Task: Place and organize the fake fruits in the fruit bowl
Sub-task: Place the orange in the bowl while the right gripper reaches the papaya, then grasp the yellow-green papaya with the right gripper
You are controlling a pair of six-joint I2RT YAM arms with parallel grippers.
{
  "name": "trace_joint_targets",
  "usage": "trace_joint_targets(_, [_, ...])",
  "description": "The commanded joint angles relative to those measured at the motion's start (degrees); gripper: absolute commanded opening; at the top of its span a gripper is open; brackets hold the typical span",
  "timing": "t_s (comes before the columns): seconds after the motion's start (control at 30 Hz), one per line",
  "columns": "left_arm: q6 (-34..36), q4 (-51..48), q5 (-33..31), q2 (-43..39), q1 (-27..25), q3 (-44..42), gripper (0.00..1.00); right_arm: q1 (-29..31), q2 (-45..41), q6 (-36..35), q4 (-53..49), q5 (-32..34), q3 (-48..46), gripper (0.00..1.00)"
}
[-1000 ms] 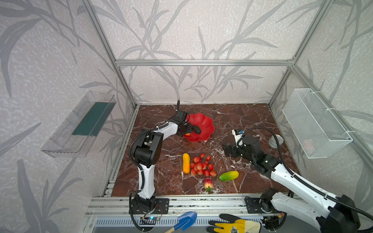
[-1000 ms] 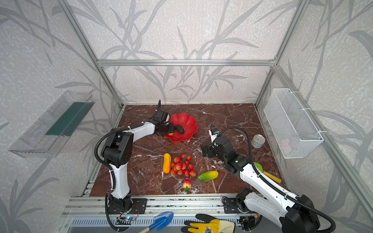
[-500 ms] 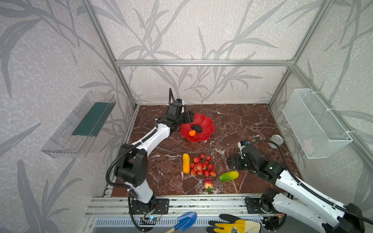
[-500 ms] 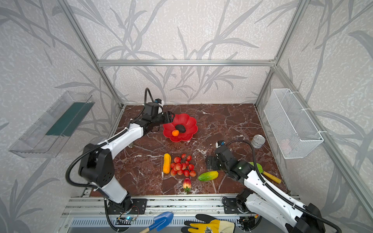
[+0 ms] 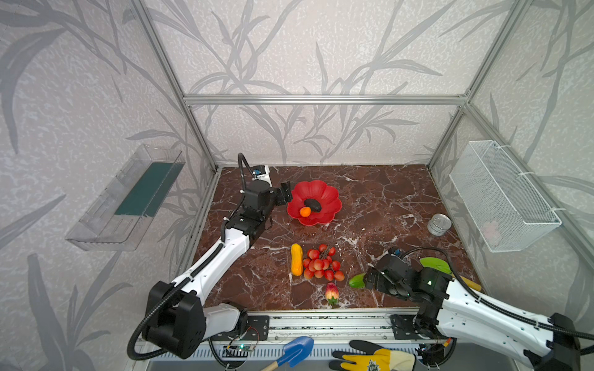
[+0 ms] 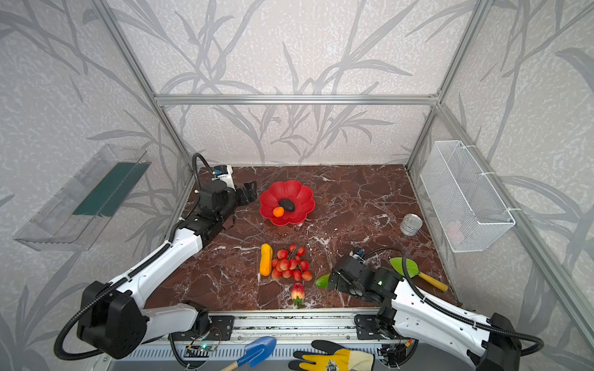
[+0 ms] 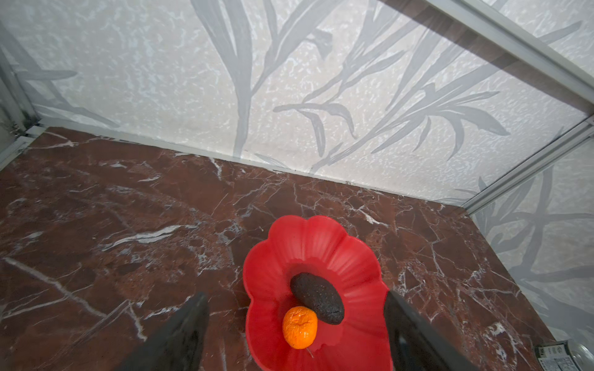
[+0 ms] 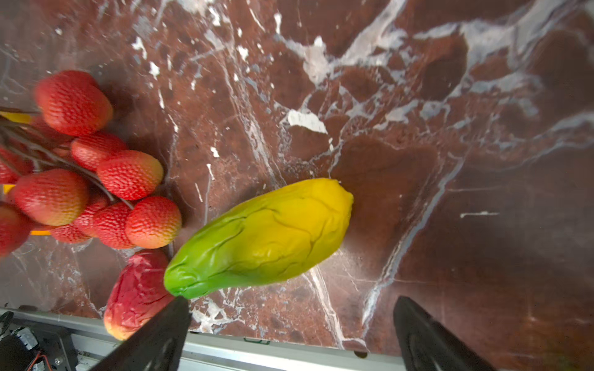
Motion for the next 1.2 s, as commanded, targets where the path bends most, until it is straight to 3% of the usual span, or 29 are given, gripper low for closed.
trace_joint_targets(0.0, [-1.7, -0.4, -1.6, -3.6, 1.0, -2.5, 0.86, 0.5, 1.8, 3.4, 7.2, -0.7, -0.5, 0.99])
trace_joint_targets(0.2, [-2.8, -3.4, -1.8, -9.4, 2.7, -6.2, 0.86, 0.5, 6.1, 6.9, 16.9, -0.1, -2.6, 0.99])
trace_joint_targets(0.53, [-5.6, -7.6, -1.7, -18.2, 4.5, -11.5, 0.86, 0.4, 12.4, 6.8, 23.1, 5.4, -2.2, 0.98])
trace_joint_targets(0.93, [-8.3, -16.0, -2.6, -27.2, 4.9, -18.1, 0.86, 0.3, 21.1, 1.2, 27.7, 8.3, -1.4, 0.67])
trace_joint_targets(1.17, [-13.4, -16.5, 1.2, -29.9, 5.0, -23.2, 0.86, 0.2, 15.6, -7.8, 26.3, 14.8, 2.1, 0.50])
